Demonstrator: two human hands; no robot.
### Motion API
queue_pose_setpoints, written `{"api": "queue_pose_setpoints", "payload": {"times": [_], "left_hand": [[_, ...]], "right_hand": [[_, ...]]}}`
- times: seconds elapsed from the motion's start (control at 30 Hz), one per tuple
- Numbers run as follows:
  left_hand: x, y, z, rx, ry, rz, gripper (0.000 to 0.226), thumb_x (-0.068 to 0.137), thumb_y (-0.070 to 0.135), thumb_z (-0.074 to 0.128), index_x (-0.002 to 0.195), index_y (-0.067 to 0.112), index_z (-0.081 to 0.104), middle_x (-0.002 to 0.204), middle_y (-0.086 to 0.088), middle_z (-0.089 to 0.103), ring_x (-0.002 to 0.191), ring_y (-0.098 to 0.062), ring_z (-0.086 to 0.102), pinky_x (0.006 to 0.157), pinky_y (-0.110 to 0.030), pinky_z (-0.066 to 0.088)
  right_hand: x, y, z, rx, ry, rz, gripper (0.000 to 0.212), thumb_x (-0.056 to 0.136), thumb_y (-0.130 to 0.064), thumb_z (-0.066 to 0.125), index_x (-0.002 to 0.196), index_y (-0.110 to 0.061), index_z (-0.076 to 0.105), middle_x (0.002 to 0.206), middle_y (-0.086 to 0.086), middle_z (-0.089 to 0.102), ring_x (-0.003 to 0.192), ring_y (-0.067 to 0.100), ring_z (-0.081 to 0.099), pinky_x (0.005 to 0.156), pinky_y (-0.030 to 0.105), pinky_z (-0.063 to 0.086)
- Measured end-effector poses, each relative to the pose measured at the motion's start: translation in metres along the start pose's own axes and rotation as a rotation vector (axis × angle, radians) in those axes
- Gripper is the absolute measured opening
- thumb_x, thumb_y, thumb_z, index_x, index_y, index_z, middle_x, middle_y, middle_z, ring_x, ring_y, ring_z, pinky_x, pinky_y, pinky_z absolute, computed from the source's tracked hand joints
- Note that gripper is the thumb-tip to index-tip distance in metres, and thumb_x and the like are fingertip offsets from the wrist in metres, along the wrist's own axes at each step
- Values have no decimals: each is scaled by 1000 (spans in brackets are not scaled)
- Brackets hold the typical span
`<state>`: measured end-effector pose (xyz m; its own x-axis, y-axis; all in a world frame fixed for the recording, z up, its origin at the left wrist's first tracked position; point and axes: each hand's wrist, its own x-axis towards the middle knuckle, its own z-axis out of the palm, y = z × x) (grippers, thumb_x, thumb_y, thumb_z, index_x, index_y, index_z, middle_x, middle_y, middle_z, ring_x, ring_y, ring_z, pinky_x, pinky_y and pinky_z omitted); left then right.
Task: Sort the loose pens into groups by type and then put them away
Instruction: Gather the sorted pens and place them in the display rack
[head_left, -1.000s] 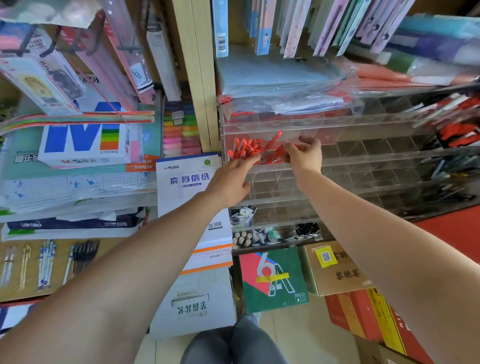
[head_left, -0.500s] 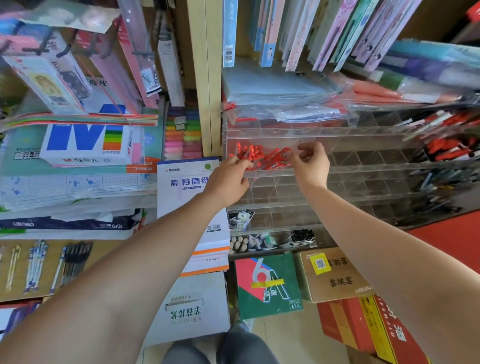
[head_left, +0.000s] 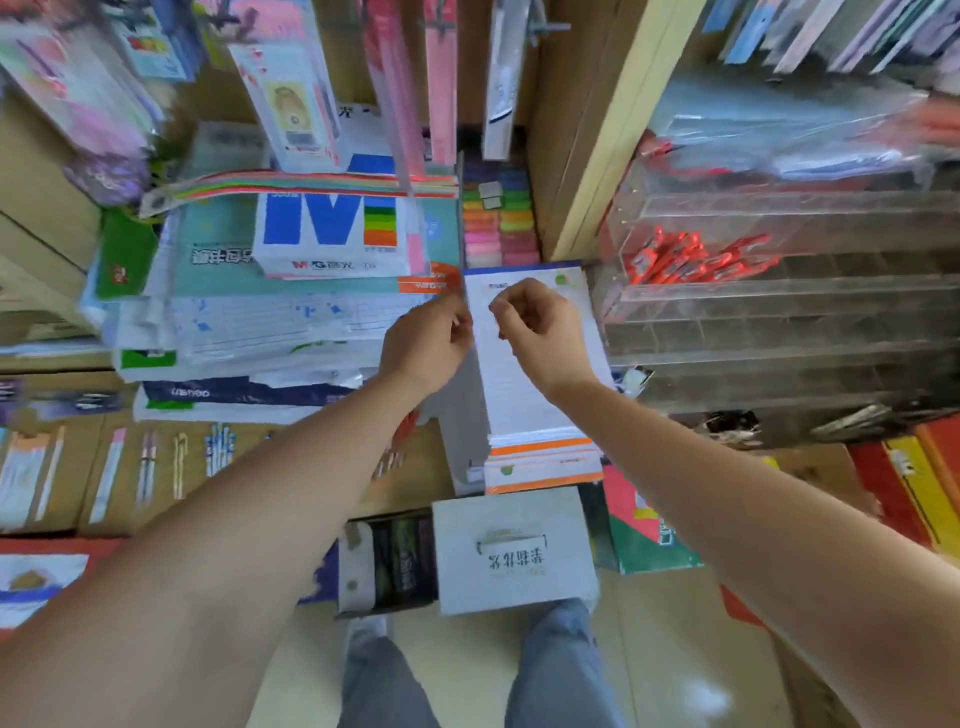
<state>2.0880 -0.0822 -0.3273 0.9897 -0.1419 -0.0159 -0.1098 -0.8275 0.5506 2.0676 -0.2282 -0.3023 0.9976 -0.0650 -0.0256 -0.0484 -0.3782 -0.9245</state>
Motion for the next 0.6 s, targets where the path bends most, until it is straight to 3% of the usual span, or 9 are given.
{"api": "queue_pose_setpoints", "payload": {"times": [0.1,0.27,0.4,0.53,0.6], "left_hand": [[-26,-71,-7,23,-61,-55,15,92,22,51,100,15,61,96,-8,68,89,-32,62,64,-30,37],[-64,-171,7,19,-258,-181,13,92,20,51,96,18,63,96,-5,68,89,-29,63,64,-31,40],[-79,-230,41,-15,-387,-246,11,92,17,52,96,17,62,100,-2,67,93,-27,63,79,-39,50],[-81,-273,88,-24,-435,-281,14,93,19,50,99,17,62,103,-2,66,95,-25,62,79,-38,50],[-79,-291,114,-38,-449,-304,17,94,20,50,104,14,62,104,-3,66,97,-25,61,80,-36,49]], "right_hand": [[-21,-1,71,8,-38,14,13,89,-12,59,77,-18,59,62,10,59,58,14,52,57,28,43],[-43,44,164,-76,-90,218,7,88,-15,61,82,-16,62,62,-7,58,59,9,53,61,27,43],[-48,100,207,-196,-140,435,13,88,-19,61,78,-26,57,72,-2,64,66,18,59,67,35,51],[-44,160,235,-264,-184,616,12,92,-22,57,80,-24,56,82,2,64,73,22,62,63,28,49],[-38,189,248,-286,-188,674,9,92,-26,57,84,-22,55,87,6,67,77,25,66,66,32,53]]}}
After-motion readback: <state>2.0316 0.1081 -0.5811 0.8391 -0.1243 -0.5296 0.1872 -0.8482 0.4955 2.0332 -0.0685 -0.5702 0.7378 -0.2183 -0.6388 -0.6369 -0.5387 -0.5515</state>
